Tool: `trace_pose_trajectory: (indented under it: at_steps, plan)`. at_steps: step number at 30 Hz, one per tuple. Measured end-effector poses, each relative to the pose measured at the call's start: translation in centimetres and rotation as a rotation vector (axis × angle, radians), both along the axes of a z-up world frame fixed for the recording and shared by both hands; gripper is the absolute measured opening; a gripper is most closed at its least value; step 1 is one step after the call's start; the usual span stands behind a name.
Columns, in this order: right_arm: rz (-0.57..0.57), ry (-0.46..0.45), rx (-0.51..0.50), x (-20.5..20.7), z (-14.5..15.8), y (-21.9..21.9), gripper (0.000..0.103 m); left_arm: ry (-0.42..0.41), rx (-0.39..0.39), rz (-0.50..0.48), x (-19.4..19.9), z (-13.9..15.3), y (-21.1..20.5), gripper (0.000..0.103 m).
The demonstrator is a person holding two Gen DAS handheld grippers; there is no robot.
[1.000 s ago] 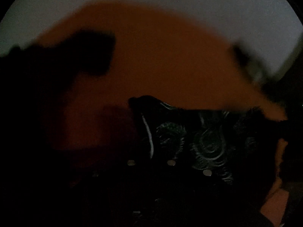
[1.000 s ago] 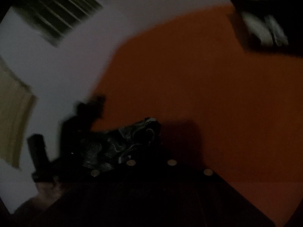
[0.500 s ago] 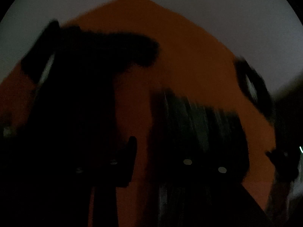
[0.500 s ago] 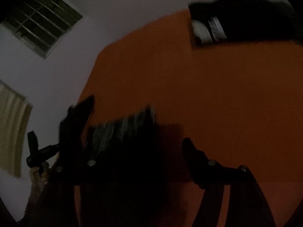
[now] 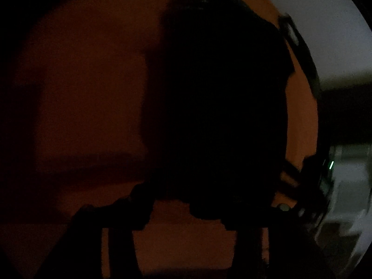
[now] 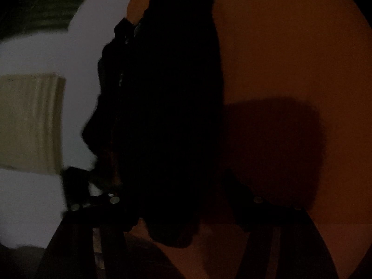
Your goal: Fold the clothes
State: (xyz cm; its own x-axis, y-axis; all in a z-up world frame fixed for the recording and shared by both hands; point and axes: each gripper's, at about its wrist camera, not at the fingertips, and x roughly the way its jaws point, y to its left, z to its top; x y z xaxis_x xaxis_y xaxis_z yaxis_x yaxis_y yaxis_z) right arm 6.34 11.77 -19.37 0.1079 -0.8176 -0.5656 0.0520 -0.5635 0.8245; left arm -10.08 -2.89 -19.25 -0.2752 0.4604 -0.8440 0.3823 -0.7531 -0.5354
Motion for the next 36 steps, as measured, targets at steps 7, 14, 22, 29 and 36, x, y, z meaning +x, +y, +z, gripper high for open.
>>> trace_pose_trajectory:
  at_steps: [7, 14, 22, 29, 36]
  plan:
    - [-0.051, 0.057, 0.069, 1.9, 0.1, -0.8, 0.023, 0.029, 0.174, 0.197, 7.3, -2.4, -1.5, 0.058]
    - [-0.124, -0.065, -0.01, 4.5, -1.5, 0.6, 0.021, 0.084, 0.144, 0.16, 9.5, -3.2, 4.2, 0.062]
    - [-0.047, -0.175, -0.109, 1.8, -2.5, 1.4, 0.03, 0.068, 0.242, 0.305, 8.7, -3.7, 1.2, 0.062]
    - [0.061, 0.154, -0.023, -9.0, 4.0, 5.2, 0.051, 0.029, 0.294, 0.344, 7.6, -4.2, 1.8, 0.061]
    - [0.077, 0.221, -0.041, -28.2, 7.5, 3.6, 0.066, 0.015, 0.287, 0.366, 8.6, -4.9, 2.0, 0.064]
